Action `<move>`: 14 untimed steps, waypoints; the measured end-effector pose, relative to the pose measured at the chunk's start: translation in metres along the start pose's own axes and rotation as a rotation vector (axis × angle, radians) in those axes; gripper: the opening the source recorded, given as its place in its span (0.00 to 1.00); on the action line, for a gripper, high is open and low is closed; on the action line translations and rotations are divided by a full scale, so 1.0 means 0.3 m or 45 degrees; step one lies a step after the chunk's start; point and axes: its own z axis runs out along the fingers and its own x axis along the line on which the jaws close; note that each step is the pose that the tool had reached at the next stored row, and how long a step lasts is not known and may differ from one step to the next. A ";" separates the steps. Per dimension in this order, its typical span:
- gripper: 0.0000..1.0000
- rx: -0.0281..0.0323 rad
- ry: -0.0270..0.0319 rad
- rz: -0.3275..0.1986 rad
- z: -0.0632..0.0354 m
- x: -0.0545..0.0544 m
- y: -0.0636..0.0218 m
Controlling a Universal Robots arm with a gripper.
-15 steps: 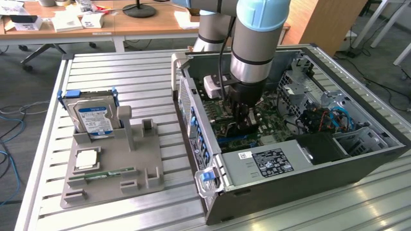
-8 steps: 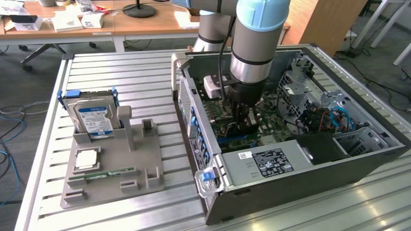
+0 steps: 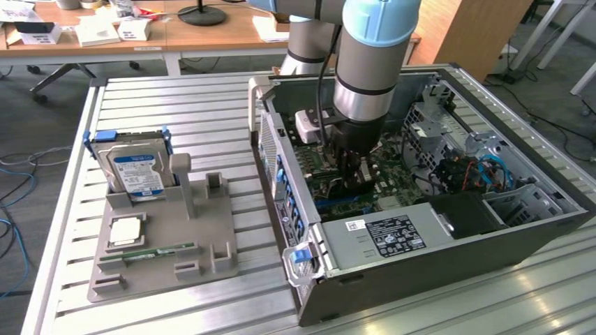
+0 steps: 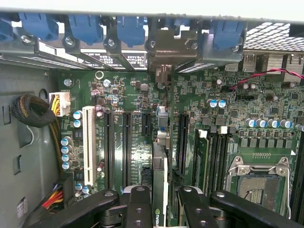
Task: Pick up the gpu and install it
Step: 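Insert the gpu into the slot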
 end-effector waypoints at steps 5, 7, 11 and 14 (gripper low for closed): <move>0.26 0.0000 0.0000 0.000 0.000 0.000 0.000; 0.26 0.0000 0.0000 0.000 0.000 0.000 0.000; 0.26 -0.0011 0.0006 0.002 -0.004 0.000 0.000; 0.26 -0.0016 0.0001 0.002 -0.008 0.000 -0.001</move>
